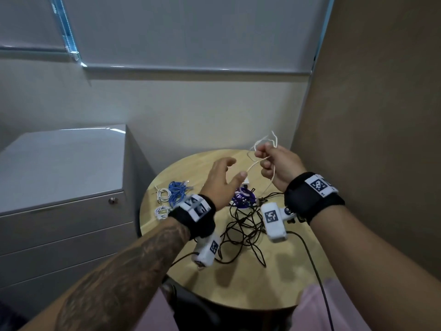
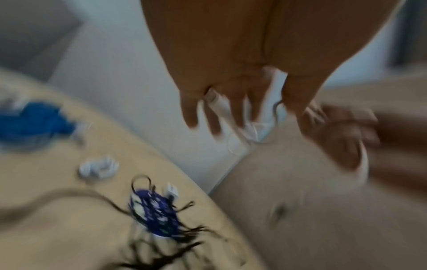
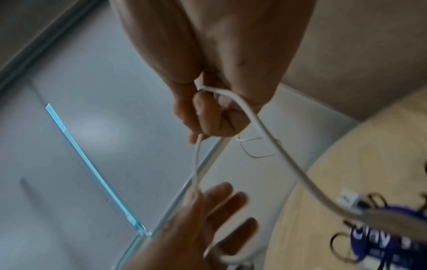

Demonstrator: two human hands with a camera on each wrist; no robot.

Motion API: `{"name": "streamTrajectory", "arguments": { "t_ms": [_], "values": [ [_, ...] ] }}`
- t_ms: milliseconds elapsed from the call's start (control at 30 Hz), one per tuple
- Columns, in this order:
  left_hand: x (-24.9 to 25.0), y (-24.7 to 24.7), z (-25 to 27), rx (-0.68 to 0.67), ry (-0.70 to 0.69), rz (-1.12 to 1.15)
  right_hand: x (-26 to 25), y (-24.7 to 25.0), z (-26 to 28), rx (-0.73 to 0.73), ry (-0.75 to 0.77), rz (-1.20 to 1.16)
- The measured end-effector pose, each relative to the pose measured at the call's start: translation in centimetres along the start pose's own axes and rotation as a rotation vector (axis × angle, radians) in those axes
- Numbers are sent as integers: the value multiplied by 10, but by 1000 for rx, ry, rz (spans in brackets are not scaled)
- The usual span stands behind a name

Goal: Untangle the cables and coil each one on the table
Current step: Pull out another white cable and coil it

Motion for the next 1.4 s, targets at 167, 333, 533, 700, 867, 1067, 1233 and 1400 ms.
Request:
{"name": "streamTrajectory", "arguments": {
  "t_ms": [167,333,533,700,867,1067,1233,1400],
  "values": [
    [25,-39,16,-211,-119,92,22,-10,-1,8,-83,-252],
    [-5,-11,10,108,-68,112,24,-11,2,-14,-108,-43],
    [-28,-13,-9,-68,92,189,34,-32,5,-155,-114,93],
    [-63,29,-29,147,254,164,74,-17,2,-210,43,652],
    [-72,41,-46,109,256,291,209,11,31,-778,-237,1570],
    [-75,40,-50,46,242,397,196,69,-36,-452,-228,1617],
    [-80,26,-50,-34,250,389,172,100,-88,-275,-187,1676],
    [-77,1,-39,-222,295,405,149,110,-106,-180,-168,1730]
  ]
}}
Point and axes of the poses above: each hand's wrist, its own z-axis away from the middle knuckle, its own y-axis out of the back of the hand, x = y × z, the point moved 9 cm from there along -z, towards the middle knuckle, and after that the axes turned 8 degrees about -z, right-handed, at the moved point
